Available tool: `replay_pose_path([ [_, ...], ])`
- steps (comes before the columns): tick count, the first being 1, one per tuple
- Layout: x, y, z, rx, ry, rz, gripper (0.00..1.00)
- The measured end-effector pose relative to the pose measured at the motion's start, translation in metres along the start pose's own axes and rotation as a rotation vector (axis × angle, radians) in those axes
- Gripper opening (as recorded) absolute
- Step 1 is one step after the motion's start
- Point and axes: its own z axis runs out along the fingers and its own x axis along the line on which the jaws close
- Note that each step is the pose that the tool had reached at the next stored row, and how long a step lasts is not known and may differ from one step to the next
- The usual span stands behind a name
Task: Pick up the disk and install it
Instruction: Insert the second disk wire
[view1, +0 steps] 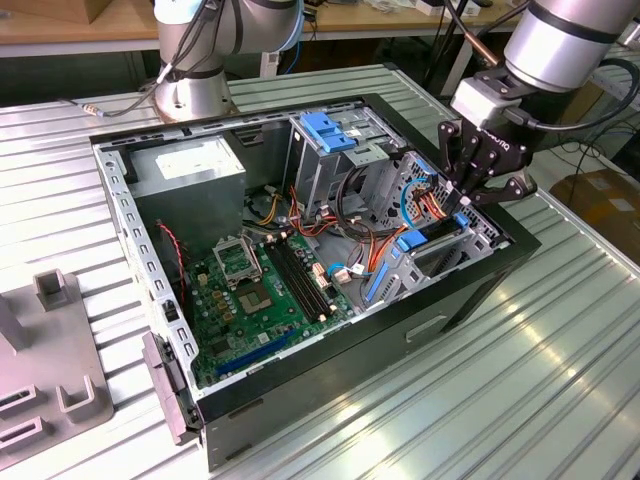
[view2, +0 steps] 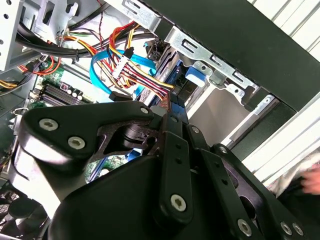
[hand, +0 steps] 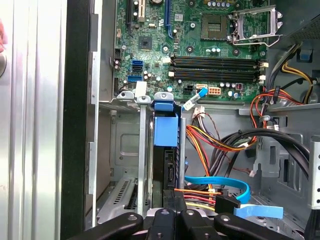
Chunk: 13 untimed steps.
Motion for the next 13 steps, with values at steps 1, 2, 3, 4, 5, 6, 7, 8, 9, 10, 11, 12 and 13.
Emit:
replay_pose_path([
  [1,0.0000,0.0000,0.0000,0.0000,0.0000,0.000,0.10],
  [2,0.0000,0.0000,-0.0001,0.0000,0.0000,0.000,0.10],
  [3,0.0000,0.0000,-0.0002,0.0000,0.0000,0.000,0.10],
  [4,0.0000,0.0000,-0.0002,0.0000,0.0000,0.000,0.10],
  [5,0.0000,0.0000,-0.0003,0.0000,0.0000,0.000,0.10],
  [6,0.0000,0.0000,-0.0005,0.0000,0.0001,0.000,0.10],
  [7,0.0000,0.0000,-0.0007,0.0000,0.0002,0.000,0.10],
  [8,0.0000,0.0000,-0.0016,0.0000,0.0003,0.000,0.10],
  [9,0.0000,0.0000,-0.0030,0.0000,0.0002,0.000,0.10],
  [10,-0.0001,0.0001,-0.0099,0.0000,0.0001,0.000,0.10],
  [11,0.0000,0.0002,-0.0162,0.0000,-0.0001,0.000,0.10],
  [12,0.0001,0.0002,-0.0208,0.0000,0.0000,0.000,0.10],
  [13,0.0001,0.0002,-0.0237,0.0000,0.0001,0.000,0.10],
])
